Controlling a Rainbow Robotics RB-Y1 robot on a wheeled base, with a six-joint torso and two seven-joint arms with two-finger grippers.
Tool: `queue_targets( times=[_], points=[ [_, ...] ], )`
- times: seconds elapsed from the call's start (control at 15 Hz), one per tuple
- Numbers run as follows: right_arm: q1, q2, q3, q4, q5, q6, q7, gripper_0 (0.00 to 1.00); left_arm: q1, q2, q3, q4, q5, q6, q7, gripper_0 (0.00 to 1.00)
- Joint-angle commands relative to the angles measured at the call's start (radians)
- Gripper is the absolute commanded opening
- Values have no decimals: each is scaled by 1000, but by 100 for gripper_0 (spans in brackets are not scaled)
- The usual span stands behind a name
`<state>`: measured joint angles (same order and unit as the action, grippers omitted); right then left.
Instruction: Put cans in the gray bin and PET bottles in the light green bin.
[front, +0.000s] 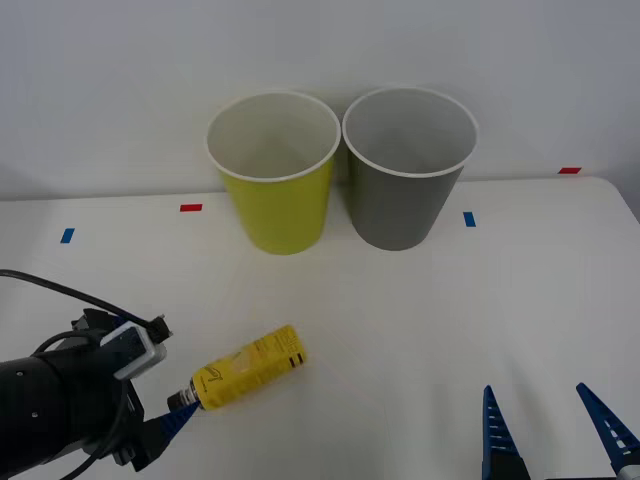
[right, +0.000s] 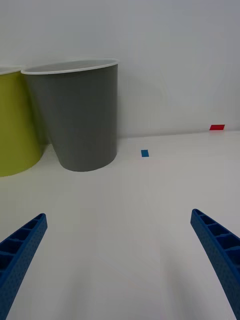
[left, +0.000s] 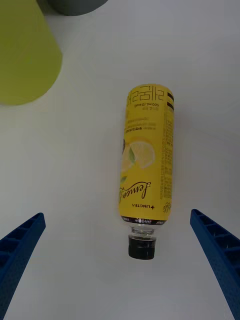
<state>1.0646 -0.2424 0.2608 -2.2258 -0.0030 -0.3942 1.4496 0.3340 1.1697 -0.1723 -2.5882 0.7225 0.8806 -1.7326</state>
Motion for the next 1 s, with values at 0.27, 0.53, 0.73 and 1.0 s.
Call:
queue_targets(
  times=[0.27, 0.53, 0.73, 1.0],
  points=[
    [0, 0, 0, 0, 0, 0, 0, 100, -220, -36, -184, 5, -37, 176, 12, 100],
    [0, 0, 0, 0, 0, 0, 0, 100, -291, -143, -228, 22, -75, 310, 2, 100],
    [0, 0, 0, 0, 0, 0, 0, 100, -369, -203, -302, 97, -112, 348, -1, 100],
    [0, 0, 0, 0, 0, 0, 0, 100, -446, -275, -320, 114, -123, 485, -5, 100]
  ],
)
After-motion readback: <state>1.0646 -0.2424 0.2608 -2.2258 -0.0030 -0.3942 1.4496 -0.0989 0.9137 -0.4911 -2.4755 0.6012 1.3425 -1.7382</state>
